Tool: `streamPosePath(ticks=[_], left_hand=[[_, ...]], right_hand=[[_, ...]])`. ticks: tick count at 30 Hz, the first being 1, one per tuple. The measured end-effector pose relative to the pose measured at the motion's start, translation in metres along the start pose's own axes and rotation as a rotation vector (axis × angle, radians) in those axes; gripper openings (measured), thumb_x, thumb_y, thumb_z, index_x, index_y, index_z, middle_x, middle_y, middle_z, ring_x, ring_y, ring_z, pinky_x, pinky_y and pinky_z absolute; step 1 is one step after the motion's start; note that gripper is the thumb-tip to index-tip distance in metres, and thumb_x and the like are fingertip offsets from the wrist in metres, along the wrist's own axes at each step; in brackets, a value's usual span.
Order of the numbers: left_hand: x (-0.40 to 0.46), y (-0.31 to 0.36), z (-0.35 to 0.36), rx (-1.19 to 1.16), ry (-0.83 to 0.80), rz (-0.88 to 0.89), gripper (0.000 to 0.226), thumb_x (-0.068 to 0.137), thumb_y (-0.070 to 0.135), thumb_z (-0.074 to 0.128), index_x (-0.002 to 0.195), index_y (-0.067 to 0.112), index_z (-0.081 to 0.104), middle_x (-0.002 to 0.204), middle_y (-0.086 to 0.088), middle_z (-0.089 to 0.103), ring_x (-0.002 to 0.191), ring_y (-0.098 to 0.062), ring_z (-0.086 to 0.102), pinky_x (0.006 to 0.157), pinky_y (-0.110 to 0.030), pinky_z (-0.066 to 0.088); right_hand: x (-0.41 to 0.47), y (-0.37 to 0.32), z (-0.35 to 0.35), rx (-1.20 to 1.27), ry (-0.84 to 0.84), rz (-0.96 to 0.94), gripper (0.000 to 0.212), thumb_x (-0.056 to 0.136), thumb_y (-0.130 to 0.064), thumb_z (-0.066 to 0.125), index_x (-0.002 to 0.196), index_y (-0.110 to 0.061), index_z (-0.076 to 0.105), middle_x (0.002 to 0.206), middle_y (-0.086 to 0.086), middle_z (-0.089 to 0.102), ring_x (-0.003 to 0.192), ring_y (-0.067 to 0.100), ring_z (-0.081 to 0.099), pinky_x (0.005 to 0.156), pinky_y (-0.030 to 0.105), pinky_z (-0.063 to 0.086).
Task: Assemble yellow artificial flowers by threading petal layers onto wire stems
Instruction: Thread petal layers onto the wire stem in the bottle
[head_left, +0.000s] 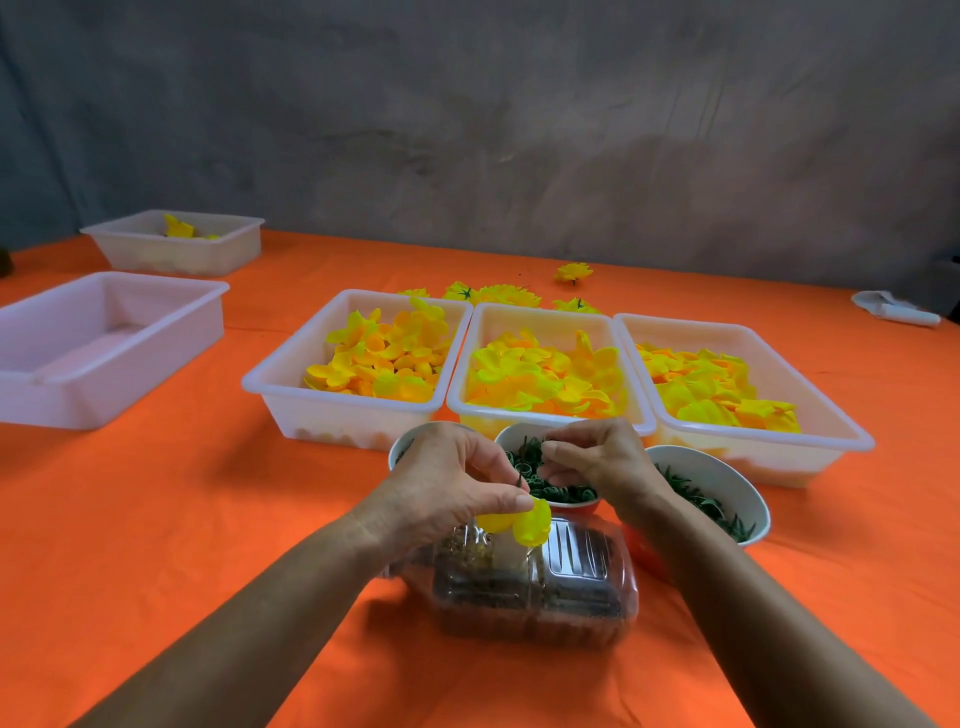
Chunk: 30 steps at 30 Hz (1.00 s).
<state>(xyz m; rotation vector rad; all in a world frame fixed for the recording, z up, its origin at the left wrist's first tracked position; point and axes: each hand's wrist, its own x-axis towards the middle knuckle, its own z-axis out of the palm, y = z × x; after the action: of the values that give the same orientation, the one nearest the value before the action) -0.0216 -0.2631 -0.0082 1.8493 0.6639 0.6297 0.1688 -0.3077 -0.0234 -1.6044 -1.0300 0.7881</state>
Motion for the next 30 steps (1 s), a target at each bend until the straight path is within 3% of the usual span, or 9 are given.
streamPosePath(ticks=[6,8,15,19,21,24,30], left_hand=[[0.0,0.0,0.0,0.011,0.004,0.005,0.015,0.066,0.018,0.085,0.062,0.028,0.074,0.068,-0.001,0.072,0.064,-0.007,0.063,0.064,-0.028,0.053],[0.0,0.0,0.0,0.006,0.005,0.002,0.016,0.066,0.017,0.085,0.061,0.028,0.074,0.067,0.0,0.071,0.063,-0.007,0.063,0.063,-0.027,0.052],[0.0,0.0,0.0,-0.002,0.003,0.001,0.016,0.066,0.017,0.085,0.062,0.028,0.074,0.066,0.002,0.071,0.063,-0.006,0.063,0.063,-0.026,0.052],[-0.001,0.001,0.0,-0.005,0.004,0.0,0.015,0.066,0.017,0.085,0.062,0.027,0.074,0.066,0.002,0.071,0.062,-0.005,0.062,0.061,-0.023,0.05],[-0.002,0.001,0.0,-0.009,0.005,0.0,0.015,0.067,0.015,0.084,0.062,0.026,0.074,0.066,0.001,0.071,0.062,-0.005,0.062,0.062,-0.023,0.051],[-0.002,0.003,0.0,-0.014,0.011,-0.011,0.012,0.067,0.015,0.084,0.063,0.023,0.075,0.068,-0.002,0.072,0.064,-0.007,0.063,0.064,-0.026,0.052],[-0.003,0.005,0.0,-0.004,0.017,-0.013,0.014,0.067,0.015,0.084,0.061,0.024,0.074,0.068,-0.003,0.071,0.064,-0.008,0.062,0.065,-0.028,0.052]], right_hand=[[-0.003,-0.003,-0.003,0.189,0.018,0.033,0.003,0.082,0.003,0.067,0.084,0.002,0.068,0.059,0.01,0.069,0.057,0.015,0.069,0.053,0.019,0.054],[-0.004,-0.003,-0.003,0.251,0.004,0.064,0.01,0.086,0.006,0.06,0.085,-0.001,0.067,0.062,0.012,0.069,0.059,0.015,0.07,0.054,0.018,0.054],[-0.005,-0.005,0.002,-0.189,0.095,-0.001,0.009,0.088,0.004,0.057,0.093,0.0,0.064,0.072,0.021,0.068,0.061,0.027,0.069,0.055,0.032,0.058],[-0.007,-0.009,0.004,-0.238,0.109,-0.043,0.014,0.086,0.006,0.057,0.092,-0.003,0.066,0.07,0.015,0.065,0.057,0.025,0.066,0.049,0.026,0.053],[-0.009,-0.01,0.004,-0.157,0.09,-0.031,0.016,0.085,0.008,0.057,0.09,-0.001,0.069,0.065,0.013,0.065,0.057,0.023,0.066,0.056,0.028,0.056],[-0.015,-0.016,0.006,0.107,0.027,-0.01,0.015,0.084,0.009,0.061,0.084,-0.003,0.071,0.064,0.011,0.067,0.056,0.015,0.067,0.057,0.021,0.056],[-0.028,-0.023,0.004,0.462,-0.099,0.057,0.019,0.084,0.011,0.055,0.088,0.0,0.07,0.081,0.021,0.072,0.077,0.024,0.072,0.064,0.02,0.056]])
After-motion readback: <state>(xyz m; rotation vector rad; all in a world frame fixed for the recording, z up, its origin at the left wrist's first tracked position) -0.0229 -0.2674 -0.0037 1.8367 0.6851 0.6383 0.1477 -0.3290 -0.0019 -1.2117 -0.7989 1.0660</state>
